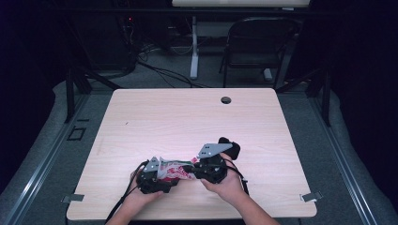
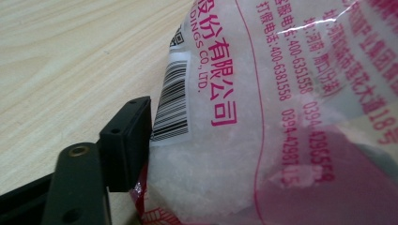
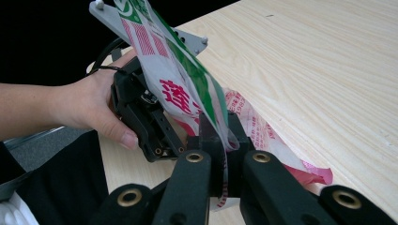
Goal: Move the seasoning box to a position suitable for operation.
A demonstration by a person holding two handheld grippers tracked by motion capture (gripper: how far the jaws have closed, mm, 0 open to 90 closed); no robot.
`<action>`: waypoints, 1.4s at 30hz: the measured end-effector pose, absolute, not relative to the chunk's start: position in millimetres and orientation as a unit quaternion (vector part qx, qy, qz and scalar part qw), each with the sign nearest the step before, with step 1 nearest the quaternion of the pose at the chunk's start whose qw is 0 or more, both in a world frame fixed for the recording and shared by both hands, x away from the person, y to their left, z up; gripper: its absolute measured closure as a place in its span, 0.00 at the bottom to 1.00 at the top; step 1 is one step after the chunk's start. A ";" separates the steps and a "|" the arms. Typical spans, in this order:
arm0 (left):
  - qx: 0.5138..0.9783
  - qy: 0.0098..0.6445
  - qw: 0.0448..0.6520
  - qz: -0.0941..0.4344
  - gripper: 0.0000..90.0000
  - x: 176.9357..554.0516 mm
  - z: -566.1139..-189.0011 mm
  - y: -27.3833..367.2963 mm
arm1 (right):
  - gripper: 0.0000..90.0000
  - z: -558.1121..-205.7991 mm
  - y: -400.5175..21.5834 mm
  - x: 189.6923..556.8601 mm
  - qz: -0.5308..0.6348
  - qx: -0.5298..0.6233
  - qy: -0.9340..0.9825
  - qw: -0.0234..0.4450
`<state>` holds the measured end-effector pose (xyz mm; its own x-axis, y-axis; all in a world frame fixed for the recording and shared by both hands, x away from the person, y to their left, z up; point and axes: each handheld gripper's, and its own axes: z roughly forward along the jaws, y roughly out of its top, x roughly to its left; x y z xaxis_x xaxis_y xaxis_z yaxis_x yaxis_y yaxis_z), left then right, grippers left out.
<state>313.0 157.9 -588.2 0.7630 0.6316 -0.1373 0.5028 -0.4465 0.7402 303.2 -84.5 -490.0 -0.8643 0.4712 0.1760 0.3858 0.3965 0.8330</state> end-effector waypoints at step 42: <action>0.855 0.315 0.374 0.172 0.68 308.5 -573.8 156.7 | 1.00 -485.3 -89.4 307.2 0.487 0.279 0.827 0.042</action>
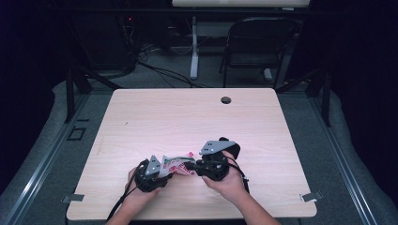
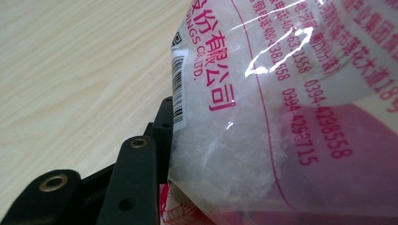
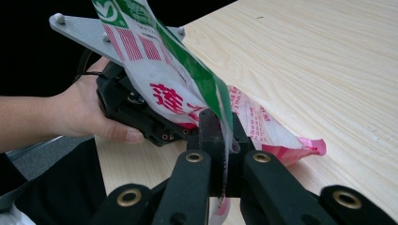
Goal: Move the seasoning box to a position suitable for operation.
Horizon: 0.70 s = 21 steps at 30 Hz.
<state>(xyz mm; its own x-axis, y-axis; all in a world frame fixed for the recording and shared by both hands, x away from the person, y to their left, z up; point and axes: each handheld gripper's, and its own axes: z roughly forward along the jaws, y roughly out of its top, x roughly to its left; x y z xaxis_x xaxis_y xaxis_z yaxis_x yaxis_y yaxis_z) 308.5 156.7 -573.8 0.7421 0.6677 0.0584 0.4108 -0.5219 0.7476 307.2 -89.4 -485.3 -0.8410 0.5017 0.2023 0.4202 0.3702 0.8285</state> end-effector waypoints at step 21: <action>0.861 0.274 0.343 0.256 0.70 310.2 -551.1 133.5 | 1.00 -477.7 -110.9 298.5 0.487 0.312 0.814 0.060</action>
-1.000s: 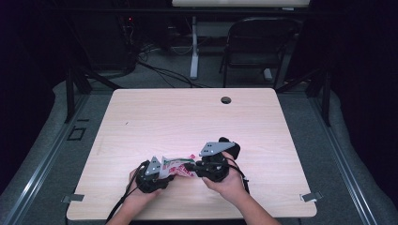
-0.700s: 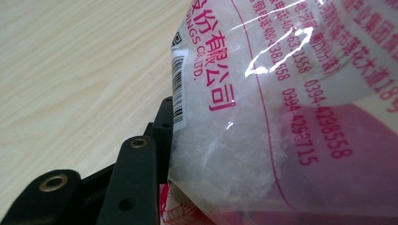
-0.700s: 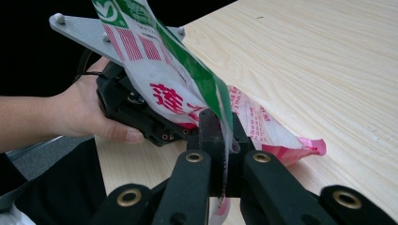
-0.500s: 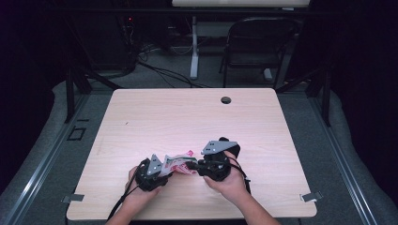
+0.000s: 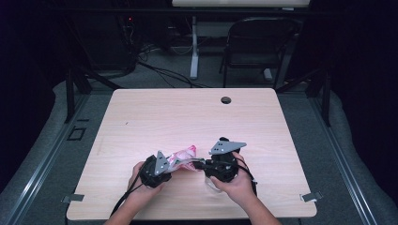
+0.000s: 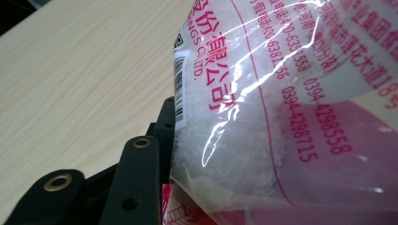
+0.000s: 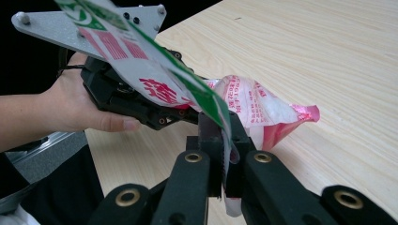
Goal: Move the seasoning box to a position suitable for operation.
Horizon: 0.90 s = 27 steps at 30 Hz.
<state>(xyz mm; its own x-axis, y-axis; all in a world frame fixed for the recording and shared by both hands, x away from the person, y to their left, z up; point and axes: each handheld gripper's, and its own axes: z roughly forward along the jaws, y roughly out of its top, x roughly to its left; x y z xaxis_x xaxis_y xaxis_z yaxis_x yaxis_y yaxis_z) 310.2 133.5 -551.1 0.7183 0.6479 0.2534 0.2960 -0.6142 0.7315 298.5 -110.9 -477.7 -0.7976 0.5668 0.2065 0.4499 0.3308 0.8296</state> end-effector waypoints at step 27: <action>0.860 0.228 0.329 0.316 0.71 330.6 -531.1 102.1 | 1.00 -467.8 -148.0 291.0 0.494 0.358 0.788 0.085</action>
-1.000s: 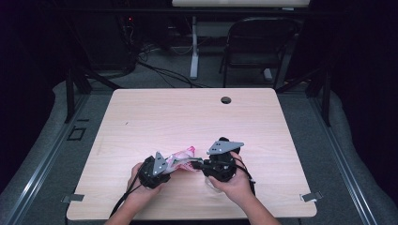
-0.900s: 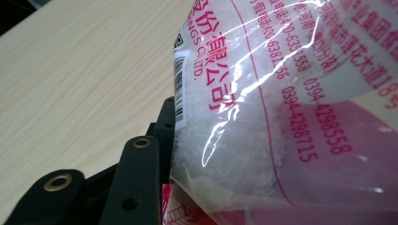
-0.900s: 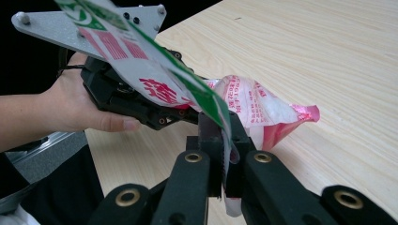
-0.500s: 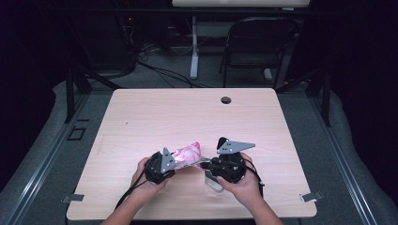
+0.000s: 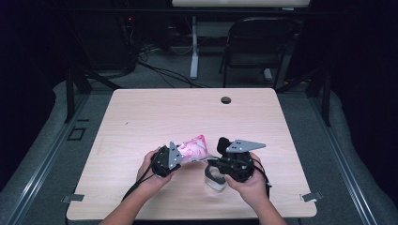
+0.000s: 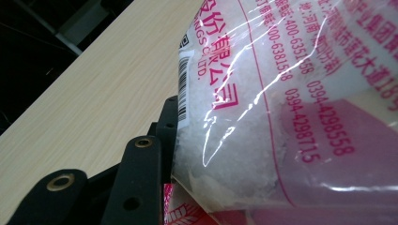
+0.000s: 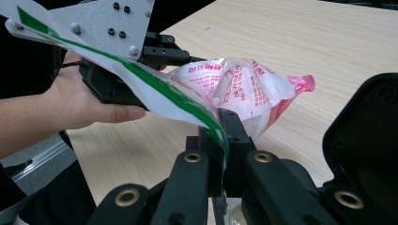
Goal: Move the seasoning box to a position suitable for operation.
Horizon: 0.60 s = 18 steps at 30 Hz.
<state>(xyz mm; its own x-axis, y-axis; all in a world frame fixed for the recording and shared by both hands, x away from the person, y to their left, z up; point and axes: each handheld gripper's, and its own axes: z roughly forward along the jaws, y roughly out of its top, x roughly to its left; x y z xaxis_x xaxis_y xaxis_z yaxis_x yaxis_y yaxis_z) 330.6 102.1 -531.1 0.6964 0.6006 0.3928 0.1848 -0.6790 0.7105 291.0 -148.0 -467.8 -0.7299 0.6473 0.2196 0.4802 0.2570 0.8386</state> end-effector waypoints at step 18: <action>0.852 0.197 0.339 0.348 0.71 340.0 -537.2 99.0 | 1.00 -474.9 -151.3 291.5 0.491 0.362 0.787 0.094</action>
